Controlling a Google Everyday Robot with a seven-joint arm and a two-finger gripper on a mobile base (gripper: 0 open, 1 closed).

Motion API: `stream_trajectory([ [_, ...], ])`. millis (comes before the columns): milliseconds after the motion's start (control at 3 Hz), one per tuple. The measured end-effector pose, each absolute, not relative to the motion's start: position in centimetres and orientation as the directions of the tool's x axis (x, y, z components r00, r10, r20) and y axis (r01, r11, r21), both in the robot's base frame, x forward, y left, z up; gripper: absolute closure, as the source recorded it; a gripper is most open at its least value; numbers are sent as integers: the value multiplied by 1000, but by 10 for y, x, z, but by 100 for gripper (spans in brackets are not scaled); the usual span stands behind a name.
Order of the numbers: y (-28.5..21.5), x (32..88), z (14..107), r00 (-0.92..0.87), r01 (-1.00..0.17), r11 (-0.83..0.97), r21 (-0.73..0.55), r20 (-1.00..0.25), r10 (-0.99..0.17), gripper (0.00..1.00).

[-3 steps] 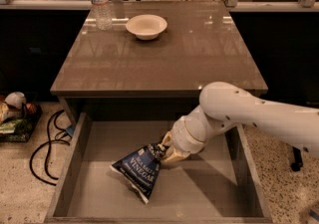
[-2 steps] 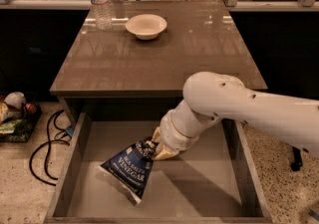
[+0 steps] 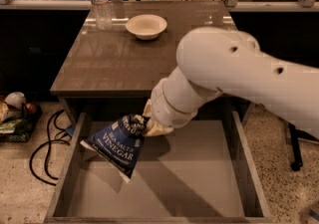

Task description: Pick blue chip bag from top drawer and place on counter

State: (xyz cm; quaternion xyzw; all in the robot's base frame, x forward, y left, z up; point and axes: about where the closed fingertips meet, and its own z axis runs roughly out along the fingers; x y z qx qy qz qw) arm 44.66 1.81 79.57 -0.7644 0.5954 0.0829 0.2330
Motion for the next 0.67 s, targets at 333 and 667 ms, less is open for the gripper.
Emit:
stream_trajectory([
  [333,29,461,856,288,-932,-157,-326,-405,-868,100],
  [667,30,486,910,274,-921,-94,-378,-459,-845,100],
])
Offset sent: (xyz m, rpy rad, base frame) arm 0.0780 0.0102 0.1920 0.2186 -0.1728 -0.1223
